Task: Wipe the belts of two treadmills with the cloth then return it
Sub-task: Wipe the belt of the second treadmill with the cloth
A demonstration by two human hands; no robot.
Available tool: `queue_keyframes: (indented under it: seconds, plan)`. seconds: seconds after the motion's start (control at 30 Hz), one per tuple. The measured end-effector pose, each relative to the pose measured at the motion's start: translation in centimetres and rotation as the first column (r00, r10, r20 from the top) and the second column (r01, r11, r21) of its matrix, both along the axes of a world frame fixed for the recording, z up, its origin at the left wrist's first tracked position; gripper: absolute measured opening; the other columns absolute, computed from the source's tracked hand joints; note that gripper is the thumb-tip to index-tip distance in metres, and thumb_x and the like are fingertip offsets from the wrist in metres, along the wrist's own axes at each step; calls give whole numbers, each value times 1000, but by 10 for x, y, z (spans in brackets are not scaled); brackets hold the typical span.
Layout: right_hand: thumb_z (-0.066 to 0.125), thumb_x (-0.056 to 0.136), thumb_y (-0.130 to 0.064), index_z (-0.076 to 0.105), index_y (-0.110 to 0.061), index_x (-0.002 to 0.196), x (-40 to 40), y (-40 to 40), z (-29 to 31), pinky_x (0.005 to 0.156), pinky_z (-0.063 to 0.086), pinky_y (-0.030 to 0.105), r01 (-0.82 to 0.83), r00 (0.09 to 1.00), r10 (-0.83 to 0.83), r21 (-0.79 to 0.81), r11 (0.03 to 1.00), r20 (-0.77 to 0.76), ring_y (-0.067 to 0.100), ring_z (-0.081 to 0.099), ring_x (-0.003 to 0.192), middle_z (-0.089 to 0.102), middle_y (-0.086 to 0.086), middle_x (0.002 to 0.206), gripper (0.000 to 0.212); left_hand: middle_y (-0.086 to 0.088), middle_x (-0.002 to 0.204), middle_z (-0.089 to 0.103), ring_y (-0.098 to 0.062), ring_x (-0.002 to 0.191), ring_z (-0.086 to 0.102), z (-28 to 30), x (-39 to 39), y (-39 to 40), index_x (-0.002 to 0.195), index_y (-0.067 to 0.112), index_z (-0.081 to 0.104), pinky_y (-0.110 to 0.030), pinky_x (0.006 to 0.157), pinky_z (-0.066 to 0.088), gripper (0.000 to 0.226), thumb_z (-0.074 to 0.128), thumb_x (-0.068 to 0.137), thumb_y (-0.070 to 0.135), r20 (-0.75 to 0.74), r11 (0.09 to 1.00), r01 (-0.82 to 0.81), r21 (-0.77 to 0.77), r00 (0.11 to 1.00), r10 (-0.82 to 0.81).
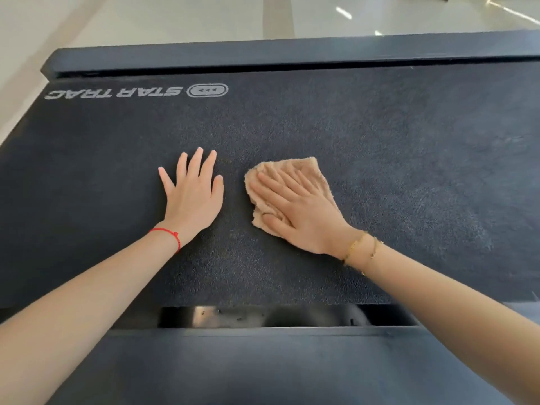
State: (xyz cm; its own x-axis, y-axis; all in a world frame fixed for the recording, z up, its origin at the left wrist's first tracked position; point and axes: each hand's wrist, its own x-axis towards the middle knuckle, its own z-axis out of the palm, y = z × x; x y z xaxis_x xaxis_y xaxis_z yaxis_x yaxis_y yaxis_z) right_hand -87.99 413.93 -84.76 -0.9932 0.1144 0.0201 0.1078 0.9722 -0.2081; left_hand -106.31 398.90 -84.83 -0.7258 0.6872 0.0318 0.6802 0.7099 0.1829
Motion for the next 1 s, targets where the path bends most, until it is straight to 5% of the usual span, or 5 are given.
queue_keyframes:
  seconds: [0.17, 0.57, 0.77, 1.0]
  plan:
    - [25, 102, -51, 10, -34, 158, -26, 60, 3, 118, -19, 31, 106, 994, -106, -8, 994, -1, 13, -7, 152, 3, -11, 165, 60, 2, 164, 12, -26, 152, 4, -4, -8, 0, 156, 28, 17, -65, 118, 3, 55, 26, 103, 39, -2, 1000, -26, 12, 1000, 26]
    - [21, 102, -44, 10, -26, 159, -216, 155, 5, 123, -8, 46, 414, 910, -411, -38, 910, 57, 23, -7, 153, -1, -1, 167, 60, 3, 164, 11, -26, 152, 6, -6, -7, 4, 157, 28, 13, -64, 117, 9, 61, 17, 97, 42, -64, 998, -54, -39, 997, 51]
    - [19, 104, -42, 9, -23, 159, -273, 92, 5, 122, -10, 46, 234, 972, -233, -44, 971, 30, 24, -7, 153, 1, -2, 167, 59, 4, 164, 13, -25, 151, 8, -7, -8, 5, 156, 30, 14, -63, 117, 9, 61, 14, 97, 43, -79, 998, -58, -39, 995, 54]
    - [25, 105, -43, 8, -27, 159, -190, 61, 0, 123, -6, 41, -58, 998, 57, -25, 998, -14, 18, -2, 153, 3, -5, 166, 58, 5, 163, 15, -25, 151, 8, -8, -9, 4, 155, 30, 18, -64, 117, 8, 61, 20, 96, 43, -51, 999, -48, 3, 998, 48]
